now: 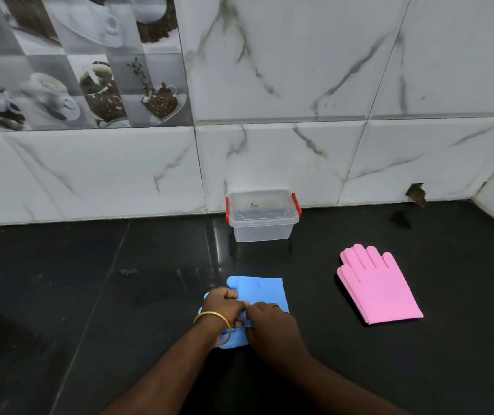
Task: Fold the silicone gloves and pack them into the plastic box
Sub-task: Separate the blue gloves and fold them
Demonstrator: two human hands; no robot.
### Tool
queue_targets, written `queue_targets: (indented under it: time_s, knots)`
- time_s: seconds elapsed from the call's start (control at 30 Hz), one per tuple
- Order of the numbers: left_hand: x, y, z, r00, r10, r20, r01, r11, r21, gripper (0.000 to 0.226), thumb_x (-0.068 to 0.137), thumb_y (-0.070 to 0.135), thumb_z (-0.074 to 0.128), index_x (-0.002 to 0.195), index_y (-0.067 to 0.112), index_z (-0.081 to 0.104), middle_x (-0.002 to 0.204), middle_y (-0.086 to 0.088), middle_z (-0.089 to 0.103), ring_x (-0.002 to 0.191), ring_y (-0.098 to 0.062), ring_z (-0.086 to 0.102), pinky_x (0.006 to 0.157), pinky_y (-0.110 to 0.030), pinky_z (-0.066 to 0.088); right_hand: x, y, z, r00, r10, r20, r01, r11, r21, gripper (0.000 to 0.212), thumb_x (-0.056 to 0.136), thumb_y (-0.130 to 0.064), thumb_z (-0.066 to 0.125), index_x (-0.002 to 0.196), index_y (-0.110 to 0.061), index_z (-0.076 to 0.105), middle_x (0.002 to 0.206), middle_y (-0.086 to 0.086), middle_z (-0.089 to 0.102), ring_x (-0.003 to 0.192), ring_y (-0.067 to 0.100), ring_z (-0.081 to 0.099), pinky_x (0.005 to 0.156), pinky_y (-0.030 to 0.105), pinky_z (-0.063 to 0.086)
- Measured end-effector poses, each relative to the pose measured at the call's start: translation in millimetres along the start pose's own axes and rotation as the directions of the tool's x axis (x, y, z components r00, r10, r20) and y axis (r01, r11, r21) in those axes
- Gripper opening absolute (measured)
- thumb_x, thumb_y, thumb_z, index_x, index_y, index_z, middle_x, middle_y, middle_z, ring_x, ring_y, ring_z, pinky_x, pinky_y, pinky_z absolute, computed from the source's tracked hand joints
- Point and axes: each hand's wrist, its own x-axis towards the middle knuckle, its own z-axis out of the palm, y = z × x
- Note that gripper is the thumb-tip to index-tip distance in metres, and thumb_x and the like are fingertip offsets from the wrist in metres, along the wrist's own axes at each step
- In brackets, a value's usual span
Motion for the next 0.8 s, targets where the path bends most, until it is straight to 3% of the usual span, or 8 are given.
queue_targets:
  time_s: [0.13, 0.23, 0.3, 0.37, 0.5, 0.57, 0.67, 0.8]
  knots:
    - [3, -4, -1, 0.993, 0.086, -0.079, -0.075, 0.989, 0.124, 0.018, 0.066, 0.001, 0.076, 0.072, 0.012, 0.063, 0.064, -0.008, 0.065, 0.054, -0.022, 0.063, 0.052, -0.032, 0.057, -8, 2, 6, 0.996, 0.015, -0.084, -0.004, 0.991, 0.13, 0.044, 0.085, -0.062, 0.043, 0.107, -0.028, 0.061, 0.105, -0.009, 0.065, 0.098, 0.013, 0.059, 0.08, 0.03, 0.046]
    - [0, -1, 0, 0.986, 0.134, -0.097, -0.117, 0.98, 0.163, 0.018, 0.064, 0.002, 0.068, 0.07, 0.014, 0.058, 0.058, -0.003, 0.059, 0.043, -0.016, 0.057, 0.035, -0.02, 0.045, -7, 16, 6, 0.92, 0.324, -0.218, -0.221, 0.892, 0.394, 0.048, 0.086, -0.058, 0.056, 0.119, -0.023, 0.062, 0.115, -0.009, 0.062, 0.109, 0.012, 0.056, 0.094, 0.029, 0.046]
    - [-3, 0, 1, 0.982, 0.162, -0.101, -0.139, 0.968, 0.21, 0.018, 0.064, 0.005, 0.068, 0.072, 0.016, 0.056, 0.06, -0.001, 0.059, 0.043, -0.013, 0.056, 0.031, -0.014, 0.039, 0, 31, 0, 0.813, 0.571, -0.114, -0.415, 0.705, 0.575, 0.045, 0.087, -0.041, 0.066, 0.121, -0.013, 0.06, 0.117, 0.002, 0.063, 0.111, 0.021, 0.059, 0.097, 0.034, 0.045]
    - [-3, -2, 0, 0.981, 0.167, -0.097, -0.139, 0.96, 0.244, 0.021, 0.064, 0.008, 0.068, 0.076, 0.018, 0.054, 0.065, -0.001, 0.06, 0.046, -0.013, 0.058, 0.033, -0.012, 0.038, 8, 43, -7, 0.717, 0.684, 0.132, -0.581, 0.483, 0.655, 0.045, 0.087, -0.033, 0.069, 0.123, -0.008, 0.057, 0.117, 0.007, 0.063, 0.111, 0.025, 0.059, 0.095, 0.034, 0.046]
    - [-3, -6, 0, 0.976, 0.184, -0.114, -0.145, 0.947, 0.287, 0.029, 0.065, 0.011, 0.071, 0.079, 0.023, 0.049, 0.075, 0.0, 0.061, 0.059, -0.008, 0.057, 0.045, -0.012, 0.036, 21, 51, -22, 0.683, 0.569, 0.458, -0.669, 0.236, 0.705, 0.017, 0.082, -0.021, 0.076, 0.086, -0.009, 0.064, 0.097, 0.006, 0.067, 0.082, 0.018, 0.064, 0.067, 0.028, 0.05]
    - [-4, -9, 1, 0.974, 0.194, -0.117, -0.156, 0.949, 0.275, 0.035, 0.065, 0.011, 0.073, 0.083, 0.026, 0.046, 0.077, 0.001, 0.059, 0.061, -0.006, 0.054, 0.046, -0.009, 0.033, 26, 53, -31, 0.648, 0.478, 0.593, -0.715, 0.112, 0.69, 0.016, 0.08, -0.017, 0.077, 0.088, -0.009, 0.066, 0.096, 0.007, 0.069, 0.081, 0.019, 0.063, 0.066, 0.03, 0.048]
    - [-7, -11, 0, 0.969, 0.216, -0.117, -0.18, 0.949, 0.258, 0.037, 0.066, 0.009, 0.072, 0.085, 0.026, 0.044, 0.077, 0.0, 0.056, 0.059, -0.007, 0.051, 0.044, -0.005, 0.036, 30, 56, -40, 0.635, 0.419, 0.65, -0.743, 0.097, 0.663, 0.024, 0.08, -0.015, 0.077, 0.101, -0.008, 0.067, 0.102, 0.007, 0.069, 0.09, 0.022, 0.064, 0.073, 0.032, 0.05]
    - [-22, -2, 1, 0.915, 0.388, -0.112, -0.298, 0.836, 0.46, 0.027, 0.069, 0.012, 0.071, 0.08, 0.025, 0.049, 0.087, 0.001, 0.051, 0.063, -0.005, 0.048, 0.054, -0.007, 0.035, 30, 53, -47, 0.739, 0.406, 0.539, -0.641, 0.175, 0.747, 0.017, 0.078, -0.011, 0.077, 0.091, -0.005, 0.068, 0.093, 0.01, 0.073, 0.079, 0.021, 0.069, 0.057, 0.028, 0.054]
